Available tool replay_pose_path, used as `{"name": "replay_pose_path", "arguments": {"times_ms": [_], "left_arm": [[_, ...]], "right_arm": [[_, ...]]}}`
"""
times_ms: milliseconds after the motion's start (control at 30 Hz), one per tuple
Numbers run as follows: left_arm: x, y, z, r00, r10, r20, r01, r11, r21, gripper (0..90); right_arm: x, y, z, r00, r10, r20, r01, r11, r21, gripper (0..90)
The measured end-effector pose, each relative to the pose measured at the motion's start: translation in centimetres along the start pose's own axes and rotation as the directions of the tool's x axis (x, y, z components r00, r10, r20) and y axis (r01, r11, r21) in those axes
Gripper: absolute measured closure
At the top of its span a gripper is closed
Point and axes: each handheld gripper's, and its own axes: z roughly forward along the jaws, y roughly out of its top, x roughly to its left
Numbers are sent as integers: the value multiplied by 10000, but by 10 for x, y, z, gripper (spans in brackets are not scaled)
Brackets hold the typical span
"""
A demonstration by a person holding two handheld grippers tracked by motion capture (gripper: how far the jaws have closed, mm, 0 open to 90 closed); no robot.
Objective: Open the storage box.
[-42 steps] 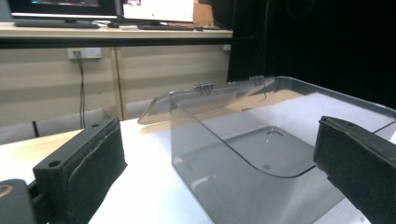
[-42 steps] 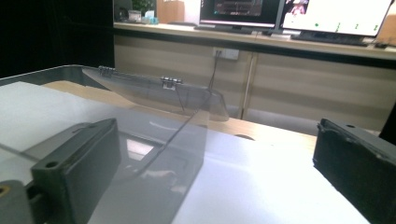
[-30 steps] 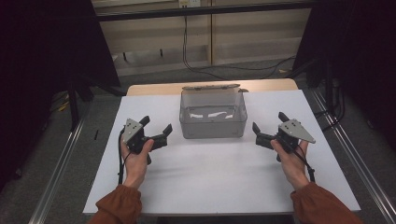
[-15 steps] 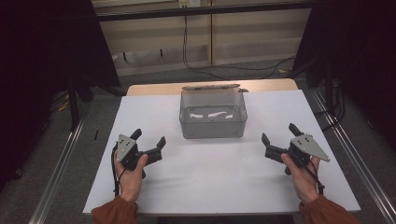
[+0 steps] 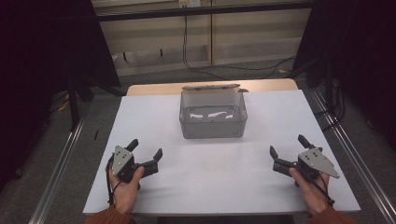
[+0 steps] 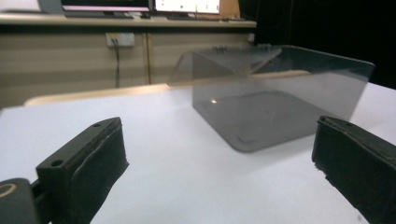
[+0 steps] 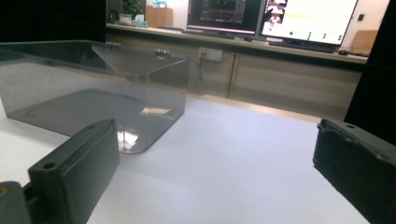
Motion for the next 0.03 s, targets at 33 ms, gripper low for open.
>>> {"name": "replay_pose_path", "arguments": {"times_ms": [33], "left_arm": [[1, -1, 1, 9998, -173, 73, 172, 9998, 95, 27]], "right_arm": [[1, -1, 2, 10000, 9, -4, -9, 10000, 26, 2]]}}
